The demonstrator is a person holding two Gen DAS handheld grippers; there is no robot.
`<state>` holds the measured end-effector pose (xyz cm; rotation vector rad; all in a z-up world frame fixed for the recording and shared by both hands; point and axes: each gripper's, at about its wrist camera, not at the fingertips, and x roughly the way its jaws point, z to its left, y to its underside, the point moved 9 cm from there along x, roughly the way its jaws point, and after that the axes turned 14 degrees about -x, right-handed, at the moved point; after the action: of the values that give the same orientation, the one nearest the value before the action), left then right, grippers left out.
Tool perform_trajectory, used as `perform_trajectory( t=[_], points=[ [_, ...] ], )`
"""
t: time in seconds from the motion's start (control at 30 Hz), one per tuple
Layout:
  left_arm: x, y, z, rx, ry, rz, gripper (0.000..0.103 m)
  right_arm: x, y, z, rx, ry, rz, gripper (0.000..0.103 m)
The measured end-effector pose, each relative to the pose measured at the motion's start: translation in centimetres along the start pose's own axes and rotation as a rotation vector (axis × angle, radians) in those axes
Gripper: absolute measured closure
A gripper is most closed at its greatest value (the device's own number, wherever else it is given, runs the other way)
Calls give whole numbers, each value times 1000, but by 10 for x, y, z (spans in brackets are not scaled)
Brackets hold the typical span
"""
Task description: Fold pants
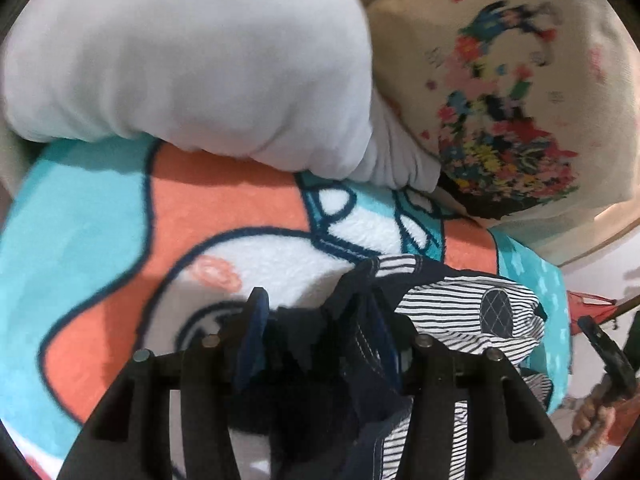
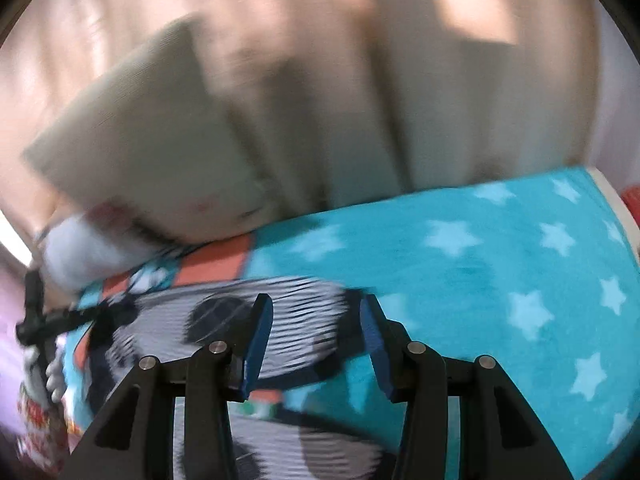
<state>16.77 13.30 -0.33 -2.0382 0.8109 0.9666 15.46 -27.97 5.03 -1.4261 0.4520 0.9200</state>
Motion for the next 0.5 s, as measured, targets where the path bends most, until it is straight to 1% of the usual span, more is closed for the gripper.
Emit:
perform_trajectory(
  t=[0.07, 0.1, 0.17, 0.23, 0.33, 0.4, 0.43, 0.5],
  points=[
    [-11, 10, -3, 6, 11, -47, 52, 13, -4, 42, -58, -67, 14, 54],
    [-15, 17, -5, 13, 26, -60, 49, 21, -4, 60, -79, -95, 27, 54],
    [-14, 32, -9, 25, 35, -68, 48, 42, -4, 93, -110, -150, 68, 56],
    [-9, 45, -9, 44, 14, -75, 48, 68, -6, 128, -138, -171, 105, 85],
    [1, 56, -4, 71, -57, -105, 48, 100, -4, 167, -145, -222, 154, 86],
    [6, 62, 5, 65, -99, -114, 48, 124, 1, 191, -169, -227, 184, 86],
    [8, 64, 10, 56, -98, -106, 48, 133, 5, 201, -173, -229, 198, 86],
    [13, 69, 21, 33, -87, -88, 48, 146, 16, 217, -170, -266, 223, 86]
  ],
)
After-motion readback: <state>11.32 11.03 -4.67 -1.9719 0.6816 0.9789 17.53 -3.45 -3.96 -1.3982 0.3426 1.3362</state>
